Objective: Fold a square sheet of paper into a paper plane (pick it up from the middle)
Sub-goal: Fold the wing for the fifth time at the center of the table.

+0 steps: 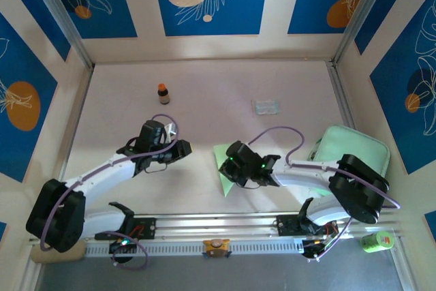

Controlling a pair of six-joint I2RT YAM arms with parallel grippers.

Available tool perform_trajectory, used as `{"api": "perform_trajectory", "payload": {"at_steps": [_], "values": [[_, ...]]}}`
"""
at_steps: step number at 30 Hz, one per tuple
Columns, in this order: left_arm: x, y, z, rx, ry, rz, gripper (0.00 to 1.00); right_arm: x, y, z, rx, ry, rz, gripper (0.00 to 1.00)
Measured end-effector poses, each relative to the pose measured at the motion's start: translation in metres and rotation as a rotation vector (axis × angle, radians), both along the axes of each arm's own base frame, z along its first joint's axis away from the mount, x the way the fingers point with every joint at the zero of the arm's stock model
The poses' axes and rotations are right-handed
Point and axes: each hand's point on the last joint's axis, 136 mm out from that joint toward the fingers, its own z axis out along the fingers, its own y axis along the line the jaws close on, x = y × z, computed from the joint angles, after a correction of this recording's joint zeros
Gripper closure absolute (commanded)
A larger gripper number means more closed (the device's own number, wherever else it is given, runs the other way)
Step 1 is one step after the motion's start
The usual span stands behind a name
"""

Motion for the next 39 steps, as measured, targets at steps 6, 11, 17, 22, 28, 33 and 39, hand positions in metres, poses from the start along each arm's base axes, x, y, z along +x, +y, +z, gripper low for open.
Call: {"api": "perform_trajectory", "payload": {"at_steps": [6, 11, 17, 22, 28, 33, 39], "values": [[-0.001, -0.001, 0.000, 0.012, -0.003, -0.021, 0.69, -0.006, -0.007, -0.008, -0.083, -0.033, 0.192, 0.90], [0.000, -0.002, 0.004, 0.013, -0.013, -0.038, 0.68, -0.007, -0.009, -0.018, -0.082, -0.010, 0.264, 0.91], [-0.002, -0.004, 0.000, 0.009, 0.006, -0.051, 0.68, -0.010, -0.012, -0.035, -0.077, 0.068, 0.221, 0.98], [-0.002, -0.005, 0.001, 0.003, 0.006, -0.052, 0.69, -0.008, -0.009, -0.035, -0.015, 0.152, 0.056, 0.99], [-0.001, -0.013, 0.001, -0.029, 0.018, -0.063, 0.69, -0.009, -0.001, -0.035, 0.052, 0.169, -0.149, 0.93], [-0.006, -0.029, -0.003, -0.038, 0.047, -0.108, 0.76, -0.006, -0.003, -0.031, 0.039, 0.147, -0.128, 0.86], [-0.005, -0.058, -0.005, -0.046, 0.069, -0.181, 0.81, 0.001, -0.017, 0.001, 0.011, 0.052, -0.078, 0.85]]}}
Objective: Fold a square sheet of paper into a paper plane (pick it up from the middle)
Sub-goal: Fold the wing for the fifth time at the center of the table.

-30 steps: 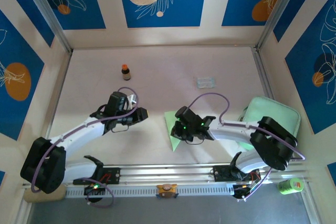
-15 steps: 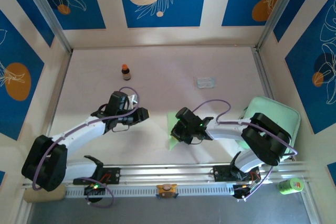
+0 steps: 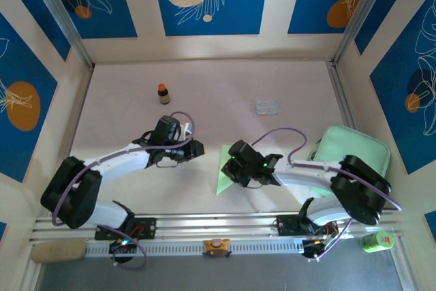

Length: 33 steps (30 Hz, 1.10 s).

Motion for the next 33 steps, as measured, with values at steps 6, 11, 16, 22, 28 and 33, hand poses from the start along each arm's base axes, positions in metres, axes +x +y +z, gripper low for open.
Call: {"api": "perform_trajectory", "payload": {"at_steps": [6, 11, 16, 22, 28, 33], "values": [[0.000, -0.041, -0.007, -0.008, 0.033, -0.099, 0.84, -0.002, -0.044, 0.001, 0.002, -0.066, -0.024, 0.78], [0.001, -0.071, -0.019, -0.004, 0.068, -0.164, 0.86, -0.011, -0.073, -0.008, 0.021, -0.101, -0.018, 0.73], [0.006, -0.084, -0.035, 0.017, 0.095, -0.188, 0.87, -0.007, -0.077, 0.005, 0.084, -0.148, 0.012, 0.72], [0.001, -0.078, -0.066, 0.082, 0.161, -0.190, 0.91, -0.012, -0.073, 0.003, 0.107, -0.127, 0.077, 0.69], [-0.005, -0.077, -0.075, 0.055, 0.172, -0.200, 0.92, -0.015, -0.069, -0.003, 0.121, -0.092, 0.115, 0.62], [-0.006, -0.078, -0.074, 0.011, 0.167, -0.200, 0.92, -0.016, -0.063, -0.014, 0.126, -0.042, 0.145, 0.60]]}}
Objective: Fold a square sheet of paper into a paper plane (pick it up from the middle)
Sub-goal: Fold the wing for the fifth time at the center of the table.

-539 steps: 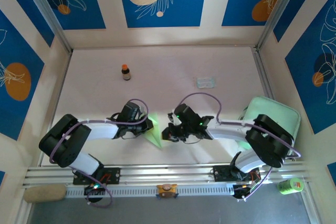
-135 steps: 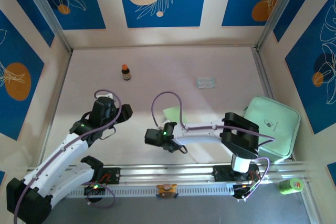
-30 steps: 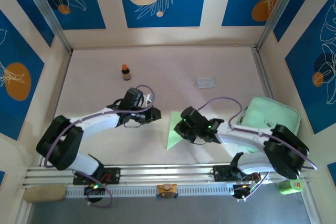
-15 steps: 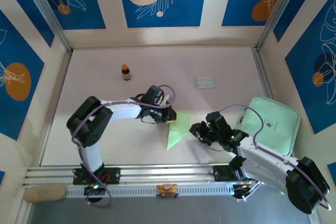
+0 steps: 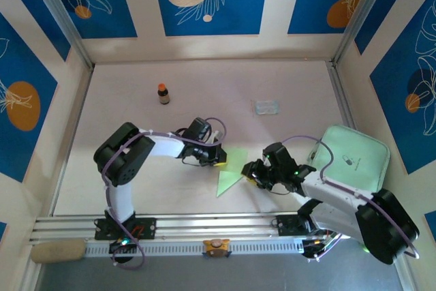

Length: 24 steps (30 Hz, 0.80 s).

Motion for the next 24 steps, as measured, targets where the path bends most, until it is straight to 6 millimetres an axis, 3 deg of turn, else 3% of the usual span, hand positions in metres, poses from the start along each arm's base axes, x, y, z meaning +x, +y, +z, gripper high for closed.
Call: {"api": "perform_trajectory", "payload": {"at_steps": [4, 9, 14, 24], "values": [[0.000, 0.000, 0.001, -0.013, -0.003, 0.003, 0.92, 0.003, 0.007, -0.005, 0.001, 0.035, 0.018, 0.59], [0.000, 0.000, 0.001, -0.019, -0.007, 0.006, 0.92, 0.016, 0.016, 0.003, 0.010, 0.033, 0.017, 0.59], [0.000, 0.000, 0.001, -0.024, -0.002, 0.014, 0.92, 0.019, 0.012, -0.003, 0.007, 0.064, -0.008, 0.59], [0.000, 0.001, 0.001, -0.029, -0.008, 0.017, 0.92, 0.017, 0.009, 0.005, 0.011, 0.062, -0.020, 0.59]]}}
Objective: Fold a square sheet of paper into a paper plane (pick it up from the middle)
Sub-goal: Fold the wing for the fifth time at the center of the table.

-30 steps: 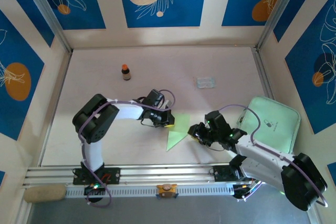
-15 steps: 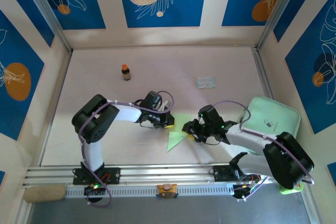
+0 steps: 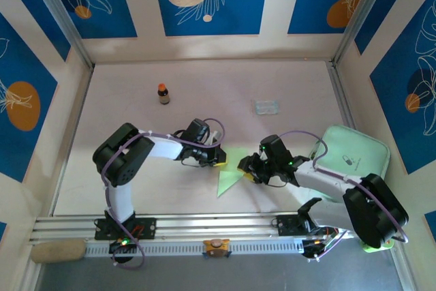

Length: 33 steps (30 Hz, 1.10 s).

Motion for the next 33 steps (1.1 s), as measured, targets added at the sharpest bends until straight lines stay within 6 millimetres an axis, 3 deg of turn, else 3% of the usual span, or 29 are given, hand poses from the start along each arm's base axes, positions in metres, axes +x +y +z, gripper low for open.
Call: {"api": "perform_trajectory", "payload": {"at_steps": [14, 19, 33], "values": [[0.000, 0.000, 0.000, -0.003, -0.003, 0.000, 0.93, -0.007, -0.001, -0.020, -0.021, 0.098, 0.003, 0.63], [-0.002, 0.002, 0.000, -0.002, -0.002, 0.000, 0.93, 0.007, 0.008, -0.008, 0.032, 0.026, 0.006, 0.65], [-0.004, 0.003, 0.000, -0.001, -0.001, 0.000, 0.93, 0.025, 0.009, 0.008, 0.116, -0.079, 0.071, 0.59]]}}
